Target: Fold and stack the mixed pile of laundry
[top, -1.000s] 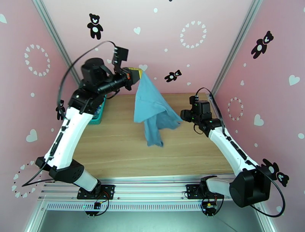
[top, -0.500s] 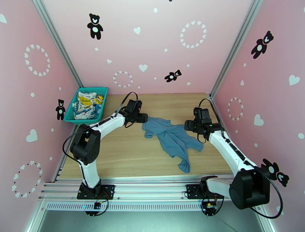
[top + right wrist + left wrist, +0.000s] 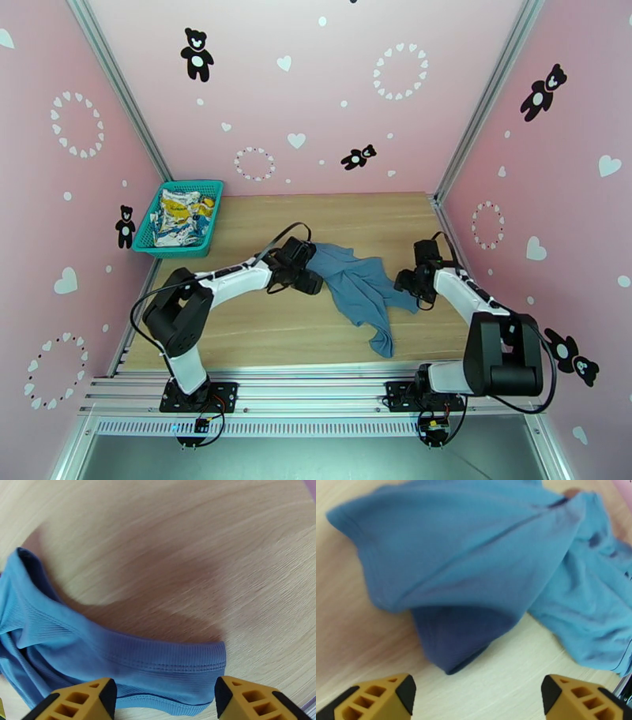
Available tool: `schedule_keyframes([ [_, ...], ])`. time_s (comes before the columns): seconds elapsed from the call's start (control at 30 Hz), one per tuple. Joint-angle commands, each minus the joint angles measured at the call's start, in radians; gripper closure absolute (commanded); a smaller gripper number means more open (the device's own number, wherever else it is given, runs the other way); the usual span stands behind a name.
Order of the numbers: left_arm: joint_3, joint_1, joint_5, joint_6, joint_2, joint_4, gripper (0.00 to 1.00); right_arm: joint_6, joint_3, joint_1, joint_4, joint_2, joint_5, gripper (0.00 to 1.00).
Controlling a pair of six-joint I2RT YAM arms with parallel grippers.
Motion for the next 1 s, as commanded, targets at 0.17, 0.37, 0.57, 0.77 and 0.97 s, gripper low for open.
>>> schedule_keyframes([
  [0.17,0.075,-0.019,-0.085,-0.026,0.122,0.082,0.6,0.042,-0.007,0.02,0.096,0.137,-0.035,0.54],
  [0.37,0.044,-0.015,-0.156,-0.035,0.03,0.174,1.0,0.02,0.044,0.037,0.119,0.154,0.01,0.85],
  [0.57,-0.013,-0.004,-0.209,0.003,-0.213,0.183,1.0,-0.042,0.149,0.037,0.073,0.048,0.073,1.0],
  [0.77,-0.062,0.001,-0.267,0.076,-0.511,0.197,1.0,-0.085,0.304,0.037,-0.013,-0.146,0.098,1.0],
  [0.97,0.047,0.001,-0.281,0.176,-0.734,0.039,1.0,-0.12,0.498,0.037,-0.088,-0.287,0.086,1.0],
])
